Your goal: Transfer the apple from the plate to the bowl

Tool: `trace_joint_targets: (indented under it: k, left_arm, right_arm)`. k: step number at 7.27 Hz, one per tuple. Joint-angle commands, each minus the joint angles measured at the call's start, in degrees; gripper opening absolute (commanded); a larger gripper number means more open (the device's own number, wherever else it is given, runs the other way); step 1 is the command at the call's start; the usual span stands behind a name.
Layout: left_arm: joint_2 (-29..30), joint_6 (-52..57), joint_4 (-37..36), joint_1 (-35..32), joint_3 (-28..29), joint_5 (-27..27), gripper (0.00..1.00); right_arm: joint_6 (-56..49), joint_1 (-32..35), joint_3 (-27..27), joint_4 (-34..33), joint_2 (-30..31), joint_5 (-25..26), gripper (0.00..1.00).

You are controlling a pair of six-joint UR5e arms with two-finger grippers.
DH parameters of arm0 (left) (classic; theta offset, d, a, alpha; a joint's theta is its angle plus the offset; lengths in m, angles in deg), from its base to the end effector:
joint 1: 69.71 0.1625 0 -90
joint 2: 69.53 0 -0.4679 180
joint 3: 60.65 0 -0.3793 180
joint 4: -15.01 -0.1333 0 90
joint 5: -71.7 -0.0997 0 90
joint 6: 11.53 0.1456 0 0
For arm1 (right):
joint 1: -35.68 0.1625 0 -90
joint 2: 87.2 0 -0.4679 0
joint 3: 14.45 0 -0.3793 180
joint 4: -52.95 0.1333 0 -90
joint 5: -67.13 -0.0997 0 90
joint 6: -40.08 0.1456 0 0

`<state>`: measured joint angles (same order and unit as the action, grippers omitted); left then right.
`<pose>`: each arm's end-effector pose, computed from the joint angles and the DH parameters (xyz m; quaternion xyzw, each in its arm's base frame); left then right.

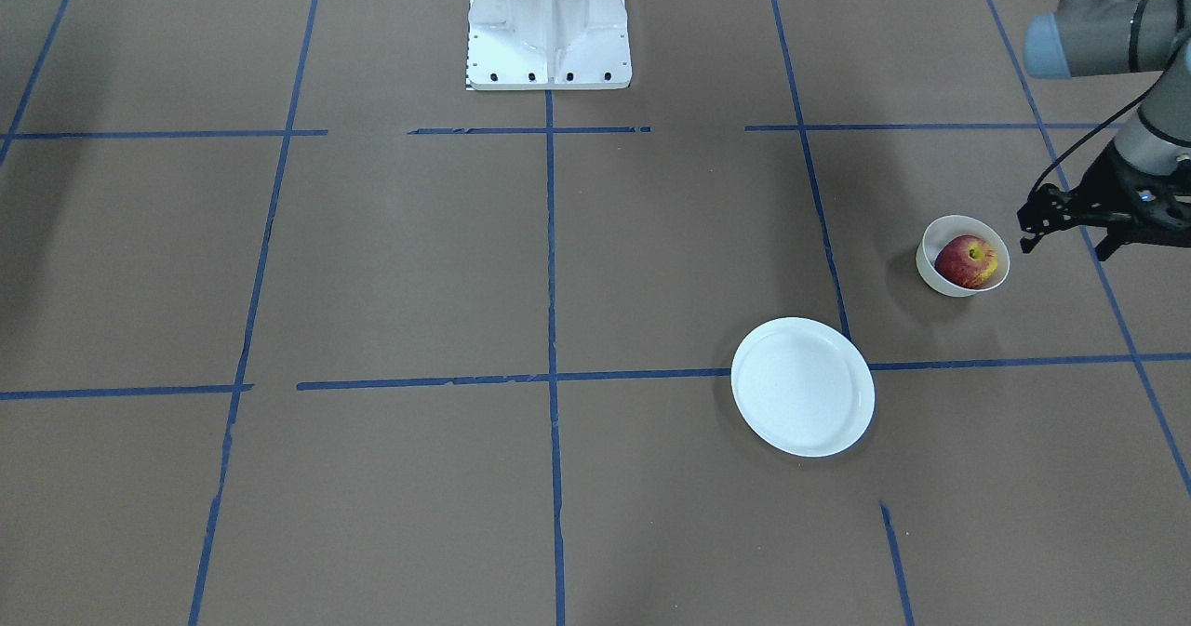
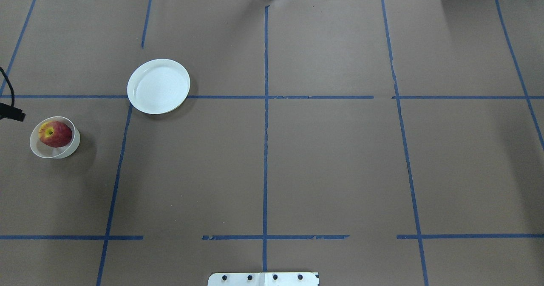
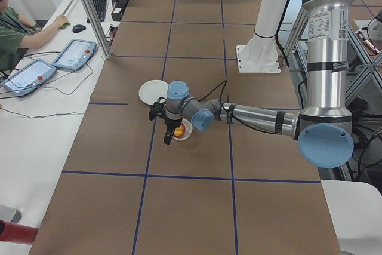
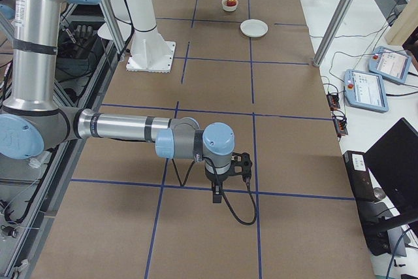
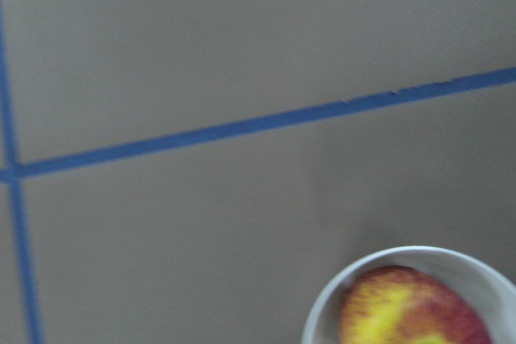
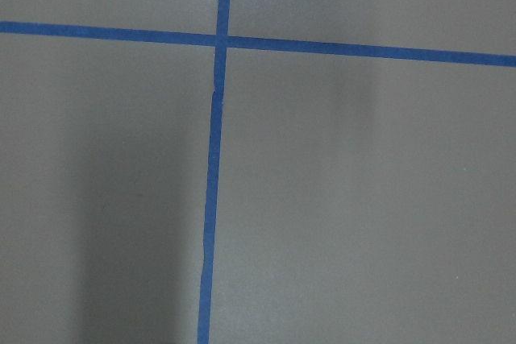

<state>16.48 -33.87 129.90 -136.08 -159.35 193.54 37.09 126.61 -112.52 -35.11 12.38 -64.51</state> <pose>0.1460 -0.4745 0.6564 0.1226 0.3401 0.0805 0.9289 0.0431 -0.4012 0.7419 0.0157 -0.3551 -0.0181 0.9345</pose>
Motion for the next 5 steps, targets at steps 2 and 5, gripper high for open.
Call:
trace_joint_targets:
  k: [2,5]
  left_arm:
    - [-0.1,24.9,-16.8,-18.1,0.0,9.5,1.00]
    - [-0.8,27.5,-28.6,-25.9,0.1,9.6,1.00]
  right_arm:
    - [0.0,-0.1,0.0,0.0,0.0,0.0,1.00]
    - [0.0,-0.1,0.0,0.0,0.0,0.0,1.00]
